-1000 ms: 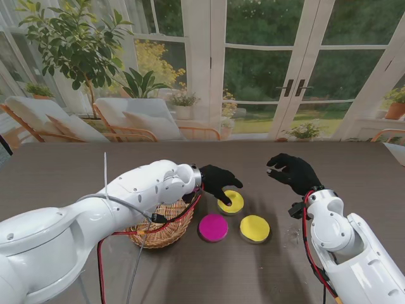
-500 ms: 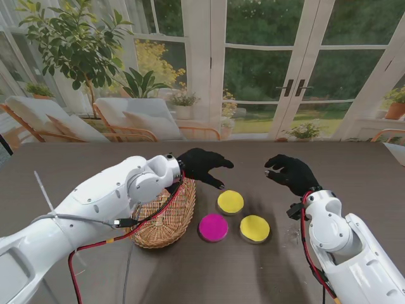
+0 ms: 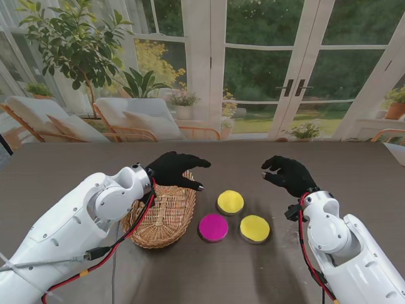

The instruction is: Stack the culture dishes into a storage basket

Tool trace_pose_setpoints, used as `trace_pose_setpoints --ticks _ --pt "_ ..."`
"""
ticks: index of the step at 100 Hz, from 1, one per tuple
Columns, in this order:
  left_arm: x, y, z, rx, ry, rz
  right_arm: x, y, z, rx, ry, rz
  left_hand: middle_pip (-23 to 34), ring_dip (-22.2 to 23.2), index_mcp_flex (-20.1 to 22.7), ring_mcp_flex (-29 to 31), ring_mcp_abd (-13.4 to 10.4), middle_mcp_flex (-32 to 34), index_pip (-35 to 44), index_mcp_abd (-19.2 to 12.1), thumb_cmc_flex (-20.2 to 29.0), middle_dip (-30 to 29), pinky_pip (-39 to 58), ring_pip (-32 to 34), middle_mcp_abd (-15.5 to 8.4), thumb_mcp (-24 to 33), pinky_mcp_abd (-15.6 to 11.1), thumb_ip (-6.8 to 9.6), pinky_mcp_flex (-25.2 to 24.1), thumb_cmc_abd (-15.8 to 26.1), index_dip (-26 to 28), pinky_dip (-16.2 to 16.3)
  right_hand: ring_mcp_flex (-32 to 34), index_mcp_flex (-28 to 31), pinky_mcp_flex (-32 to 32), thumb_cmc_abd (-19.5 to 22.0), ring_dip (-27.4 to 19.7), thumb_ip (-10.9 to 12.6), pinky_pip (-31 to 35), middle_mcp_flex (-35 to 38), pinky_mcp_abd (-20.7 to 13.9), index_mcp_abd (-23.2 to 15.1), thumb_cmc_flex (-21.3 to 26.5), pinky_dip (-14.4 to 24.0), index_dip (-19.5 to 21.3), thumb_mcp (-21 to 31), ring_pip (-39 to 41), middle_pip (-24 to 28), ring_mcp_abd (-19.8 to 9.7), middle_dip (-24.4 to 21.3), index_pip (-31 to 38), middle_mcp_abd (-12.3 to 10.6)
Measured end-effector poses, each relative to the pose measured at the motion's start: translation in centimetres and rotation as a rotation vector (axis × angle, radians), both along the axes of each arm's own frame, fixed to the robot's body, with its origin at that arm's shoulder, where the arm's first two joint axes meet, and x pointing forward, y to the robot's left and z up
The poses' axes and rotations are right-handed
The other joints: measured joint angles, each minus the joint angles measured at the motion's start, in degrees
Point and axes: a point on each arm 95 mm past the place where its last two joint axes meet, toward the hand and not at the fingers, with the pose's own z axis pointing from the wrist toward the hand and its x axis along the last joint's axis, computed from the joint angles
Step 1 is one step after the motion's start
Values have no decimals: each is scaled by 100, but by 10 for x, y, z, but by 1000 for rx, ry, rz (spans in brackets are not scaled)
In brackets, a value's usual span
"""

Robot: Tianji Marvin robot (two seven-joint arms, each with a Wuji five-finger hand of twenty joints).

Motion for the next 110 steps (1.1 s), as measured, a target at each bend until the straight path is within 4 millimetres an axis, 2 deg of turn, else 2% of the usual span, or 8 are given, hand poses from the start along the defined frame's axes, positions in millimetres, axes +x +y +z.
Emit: trace_pose_setpoints --ticks 24,49,70,82,92,96,105,110 --pt "-21 29 -5 -82 11 79 -4 3 3 -4 -3 12 -25 -233 63 -263 121 0 12 1 96 -68 -561 -319 0 -54 88 2 -219 0 0 -129 0 0 0 0 0 0 -1 0 0 0 0 0 -1 0 0 0 0 0 0 0" --pt "-44 57 -21 -187 -4 183 -7 6 4 -17 2 25 -58 -376 183 -296 198 0 26 24 122 -137 -980 -467 0 -54 175 2 -341 0 0 -199 0 0 0 1 0 0 -2 0 0 -6 0 0 -10 0 0 0 0 0 0 0" --pt "-51 67 -37 -245 20 232 -9 13 0 -49 14 51 -62 -384 219 -296 218 0 26 35 124 -140 -1055 -510 5 -54 220 3 -342 0 0 -246 0 -41 0 1 0 0 -5 0 0 -24 1 0 -19 0 0 0 0 0 0 0" --pt "-52 73 -39 -242 24 242 -12 16 -1 -120 8 66 -62 -385 219 -296 219 0 26 36 124 -140 -1131 -515 5 -54 222 3 -345 0 0 -246 0 -209 0 -88 3 0 -6 -83 0 -211 1 0 -19 -5 0 -9 0 0 -6 0" --pt "-53 79 -40 -240 22 253 -15 19 -1 -190 4 62 -65 -385 219 -296 219 0 26 36 124 -141 -1132 -515 6 -54 223 3 -347 0 0 -246 3 -366 6 -571 173 -1 230 -308 0 -359 42 389 -33 1 187 -109 -12 0 -104 0" --pt "-54 81 -40 -239 21 259 -17 20 0 -227 3 51 -67 -385 219 -296 220 0 26 36 125 -141 -1132 -515 8 -54 223 3 -348 0 0 -246 104 -451 34 -760 304 -98 481 -385 -6 -426 40 553 -33 -14 353 -143 -33 0 -113 0" --pt "-57 86 -40 -243 21 273 -23 23 2 -344 -19 41 -68 -385 219 -296 225 0 26 39 203 -141 -1134 -516 11 -53 223 3 -349 0 0 -246 291 -650 74 -1272 823 -269 1173 -656 -137 -674 -29 1129 26 10 1075 2 -149 66 -152 -6" --pt "-59 89 -40 -246 21 279 -26 25 1 -387 -28 44 -69 -385 225 -296 230 0 26 48 184 -141 -1138 -516 11 -53 224 3 -350 0 0 -246 301 -803 74 -1567 1096 -342 1425 -786 -207 -750 -85 1306 105 24 1531 137 -218 145 -190 -30"
